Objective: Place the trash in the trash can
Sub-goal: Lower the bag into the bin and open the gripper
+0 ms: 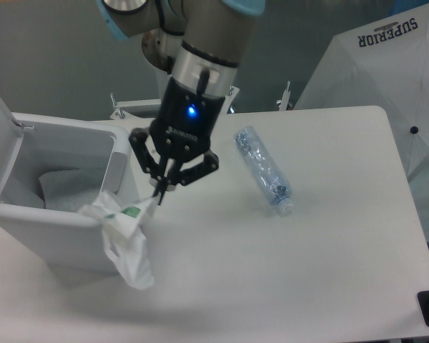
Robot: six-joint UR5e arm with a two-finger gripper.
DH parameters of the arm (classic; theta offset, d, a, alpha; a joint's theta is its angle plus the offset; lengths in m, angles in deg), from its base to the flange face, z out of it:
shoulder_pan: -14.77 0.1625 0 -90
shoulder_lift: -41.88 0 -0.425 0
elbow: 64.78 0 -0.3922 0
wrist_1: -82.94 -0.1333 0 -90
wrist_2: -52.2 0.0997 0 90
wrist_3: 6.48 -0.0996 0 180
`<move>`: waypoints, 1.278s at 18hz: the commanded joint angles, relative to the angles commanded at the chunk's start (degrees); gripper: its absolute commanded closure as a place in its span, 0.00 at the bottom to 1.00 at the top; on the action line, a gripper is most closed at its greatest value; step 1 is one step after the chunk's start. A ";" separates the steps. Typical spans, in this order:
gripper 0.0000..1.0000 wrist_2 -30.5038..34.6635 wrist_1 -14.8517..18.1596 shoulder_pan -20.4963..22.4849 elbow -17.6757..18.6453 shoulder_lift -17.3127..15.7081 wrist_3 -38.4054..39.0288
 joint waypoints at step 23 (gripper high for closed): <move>0.00 0.00 -8.53 -3.80 13.46 -4.75 -5.72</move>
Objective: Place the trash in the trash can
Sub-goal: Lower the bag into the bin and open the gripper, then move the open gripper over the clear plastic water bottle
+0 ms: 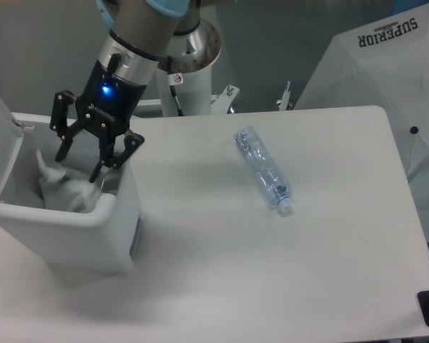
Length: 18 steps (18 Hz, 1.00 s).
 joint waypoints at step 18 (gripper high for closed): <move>0.00 0.79 0.26 18.38 -4.05 10.10 -0.61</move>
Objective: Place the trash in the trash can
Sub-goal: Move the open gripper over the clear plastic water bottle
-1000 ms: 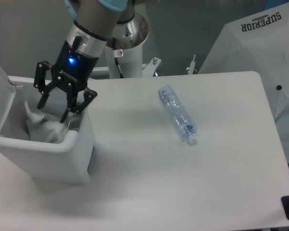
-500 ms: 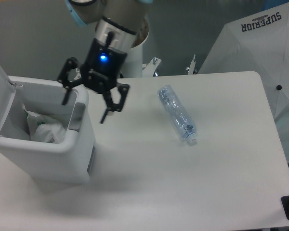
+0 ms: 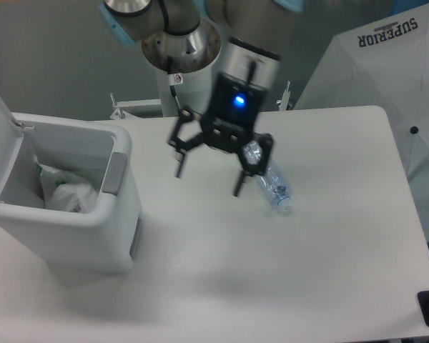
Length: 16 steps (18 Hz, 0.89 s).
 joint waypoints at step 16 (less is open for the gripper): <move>0.00 28.90 5.62 0.80 0.53 9.41 0.44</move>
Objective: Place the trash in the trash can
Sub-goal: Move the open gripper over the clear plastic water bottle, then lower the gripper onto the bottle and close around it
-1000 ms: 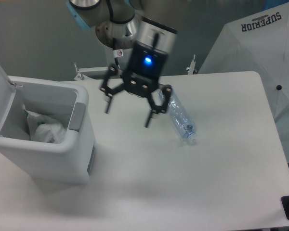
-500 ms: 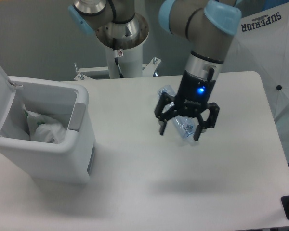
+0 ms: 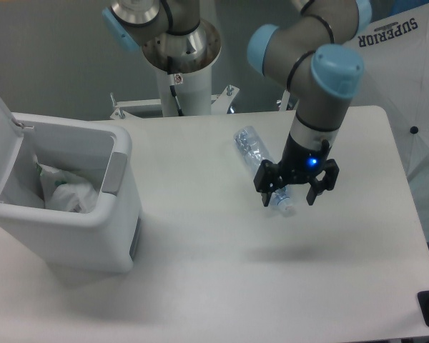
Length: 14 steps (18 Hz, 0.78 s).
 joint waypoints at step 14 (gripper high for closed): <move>0.00 15.12 1.41 -3.87 -1.85 8.00 6.67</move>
